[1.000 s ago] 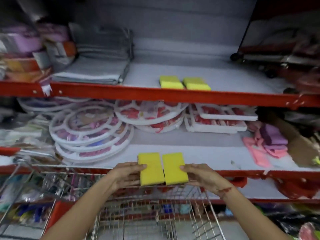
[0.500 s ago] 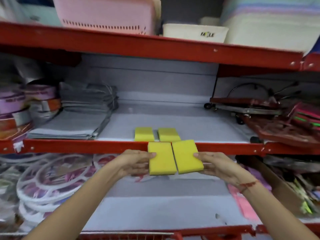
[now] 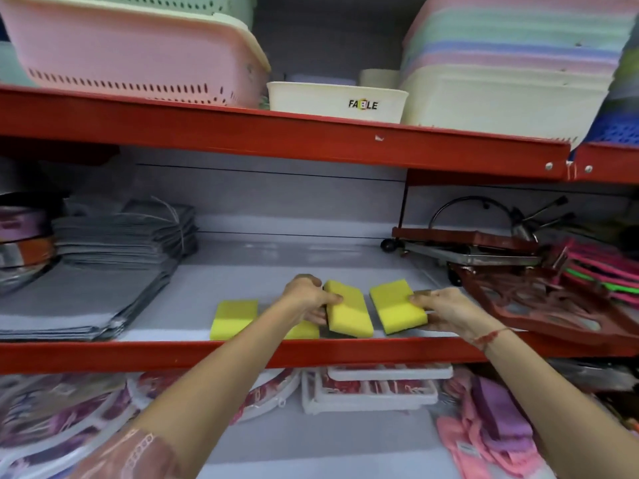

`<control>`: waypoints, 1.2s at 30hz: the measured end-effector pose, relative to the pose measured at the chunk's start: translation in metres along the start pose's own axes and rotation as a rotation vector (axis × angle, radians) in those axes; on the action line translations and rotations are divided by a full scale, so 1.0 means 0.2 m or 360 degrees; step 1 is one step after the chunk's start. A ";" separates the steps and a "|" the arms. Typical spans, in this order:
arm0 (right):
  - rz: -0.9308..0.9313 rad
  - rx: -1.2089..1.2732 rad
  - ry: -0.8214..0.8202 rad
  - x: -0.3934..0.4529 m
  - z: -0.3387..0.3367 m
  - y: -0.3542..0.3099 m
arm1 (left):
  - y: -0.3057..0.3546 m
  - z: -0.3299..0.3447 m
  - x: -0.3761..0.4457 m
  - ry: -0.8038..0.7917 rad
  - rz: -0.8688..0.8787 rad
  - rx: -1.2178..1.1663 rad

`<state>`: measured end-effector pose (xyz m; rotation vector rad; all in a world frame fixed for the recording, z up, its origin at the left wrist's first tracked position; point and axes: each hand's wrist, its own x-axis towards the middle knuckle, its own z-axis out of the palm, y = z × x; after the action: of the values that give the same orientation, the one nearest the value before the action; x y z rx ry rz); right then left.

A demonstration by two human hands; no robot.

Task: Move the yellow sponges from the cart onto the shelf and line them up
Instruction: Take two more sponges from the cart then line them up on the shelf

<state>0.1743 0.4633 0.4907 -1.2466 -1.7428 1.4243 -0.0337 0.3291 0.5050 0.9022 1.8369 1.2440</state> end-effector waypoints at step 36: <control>-0.0730 -0.1781 -0.0661 -0.15 0.98 -0.13 | -0.39 -0.53 -0.05 -0.0219 0.0383 0.1787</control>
<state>0.0104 0.3527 0.4647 -0.8887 -3.0529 0.3743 -0.1319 0.2518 0.4613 1.7621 2.3240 0.1317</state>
